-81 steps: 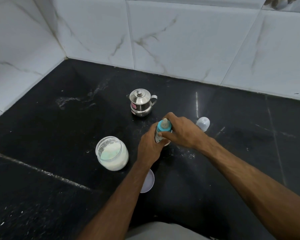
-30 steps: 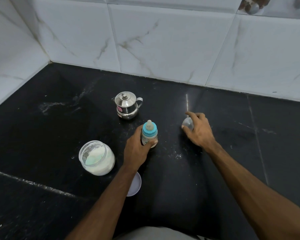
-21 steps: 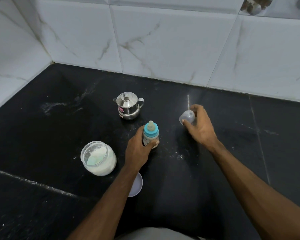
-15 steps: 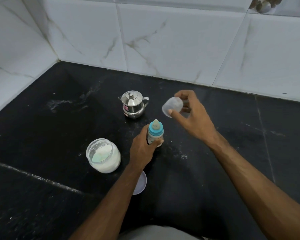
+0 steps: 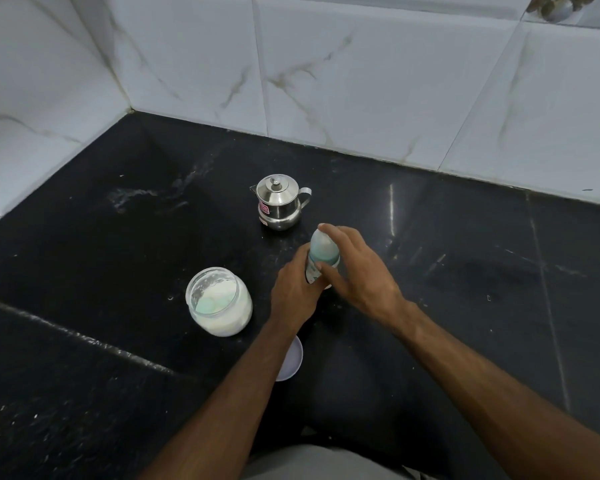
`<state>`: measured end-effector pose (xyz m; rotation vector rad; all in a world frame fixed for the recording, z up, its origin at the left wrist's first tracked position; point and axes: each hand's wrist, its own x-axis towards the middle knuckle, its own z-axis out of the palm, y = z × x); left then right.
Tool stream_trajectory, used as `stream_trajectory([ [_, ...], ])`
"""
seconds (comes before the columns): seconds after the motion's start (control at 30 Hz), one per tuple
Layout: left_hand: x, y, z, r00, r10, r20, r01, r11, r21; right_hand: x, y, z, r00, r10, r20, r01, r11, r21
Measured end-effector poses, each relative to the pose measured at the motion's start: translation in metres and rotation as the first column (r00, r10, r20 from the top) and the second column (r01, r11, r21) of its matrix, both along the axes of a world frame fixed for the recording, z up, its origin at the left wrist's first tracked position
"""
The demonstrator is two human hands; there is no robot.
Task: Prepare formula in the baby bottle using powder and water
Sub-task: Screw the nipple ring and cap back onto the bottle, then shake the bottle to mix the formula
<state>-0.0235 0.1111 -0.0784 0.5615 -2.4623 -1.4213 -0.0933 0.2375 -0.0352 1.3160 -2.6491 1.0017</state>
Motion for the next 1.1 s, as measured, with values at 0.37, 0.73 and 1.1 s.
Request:
stream_trajectory([
  [0.37,0.0,0.0,-0.004,1.0,0.017,0.008,-0.017,1.0,-0.024,0.01,-0.007,-0.016,0.995,-0.087,0.057,0.088,0.996,-0.014],
  [0.73,-0.001,-0.002,-0.012,0.999,0.013,0.032,-0.012,0.999,-0.042,0.009,-0.011,-0.022,0.989,-0.07,0.127,0.078,0.995,-0.065],
  [1.1,0.002,0.0,-0.004,0.999,0.008,0.045,-0.008,1.0,-0.012,0.012,-0.01,-0.022,0.977,-0.075,0.2,0.101,0.987,-0.125],
])
